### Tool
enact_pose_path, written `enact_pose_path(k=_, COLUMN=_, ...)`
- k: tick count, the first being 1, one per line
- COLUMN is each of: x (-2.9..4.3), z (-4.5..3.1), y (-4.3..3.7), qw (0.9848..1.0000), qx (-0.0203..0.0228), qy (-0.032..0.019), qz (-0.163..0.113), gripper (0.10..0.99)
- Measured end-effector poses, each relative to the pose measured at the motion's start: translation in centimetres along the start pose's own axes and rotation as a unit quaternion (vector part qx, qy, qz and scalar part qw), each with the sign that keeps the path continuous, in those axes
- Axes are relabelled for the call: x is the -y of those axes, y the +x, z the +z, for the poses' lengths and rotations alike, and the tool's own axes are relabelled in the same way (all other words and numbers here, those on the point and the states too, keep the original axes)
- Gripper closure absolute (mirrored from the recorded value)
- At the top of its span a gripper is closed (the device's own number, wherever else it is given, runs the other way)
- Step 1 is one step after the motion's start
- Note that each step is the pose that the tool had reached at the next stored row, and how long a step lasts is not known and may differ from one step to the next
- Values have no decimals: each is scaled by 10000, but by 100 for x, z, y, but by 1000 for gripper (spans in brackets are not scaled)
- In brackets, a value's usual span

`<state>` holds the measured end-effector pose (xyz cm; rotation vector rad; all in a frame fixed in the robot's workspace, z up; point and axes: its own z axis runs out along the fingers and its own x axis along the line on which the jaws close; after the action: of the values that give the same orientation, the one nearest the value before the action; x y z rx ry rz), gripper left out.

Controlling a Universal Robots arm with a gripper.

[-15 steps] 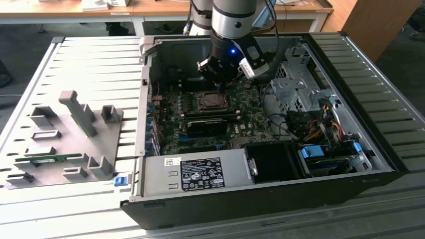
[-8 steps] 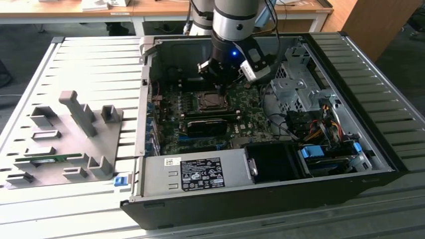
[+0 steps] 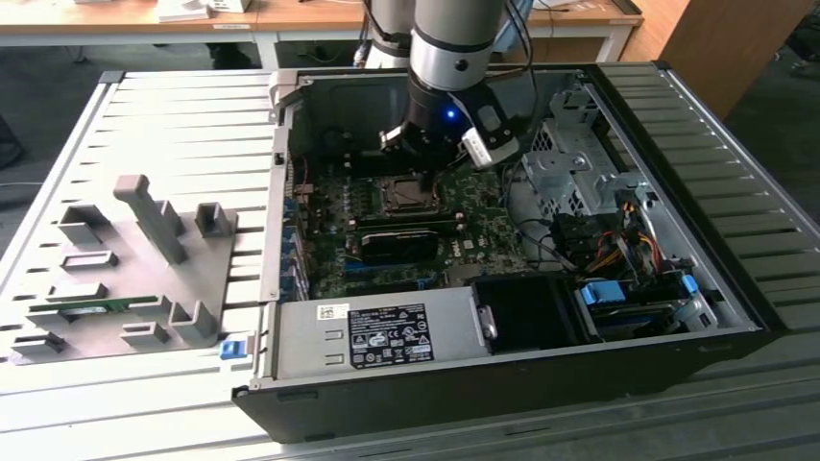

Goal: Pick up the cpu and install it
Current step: 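Install the second cpu locking lever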

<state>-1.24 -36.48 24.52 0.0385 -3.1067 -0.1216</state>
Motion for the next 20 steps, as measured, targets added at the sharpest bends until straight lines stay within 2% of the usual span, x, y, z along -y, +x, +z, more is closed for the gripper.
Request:
enact_pose_path(k=2, x=2, z=24, y=46, qw=10000, qx=0, qy=0, qz=0, gripper=980)
enact_pose_path(k=5, x=10, z=51, y=156, qw=10000, qx=0, qy=1, qz=1, gripper=980)
enact_pose_path(k=8, x=30, z=72, y=218, qw=10000, qx=0, qy=0, qz=0, gripper=980)
enact_pose_path(k=14, x=104, z=79, y=241, qw=10000, qx=-2, qy=-3, qz=1, gripper=980)
enact_pose_path(k=20, x=139, z=113, y=297, qw=10000, qx=1, qy=-94, qz=-3, gripper=980)
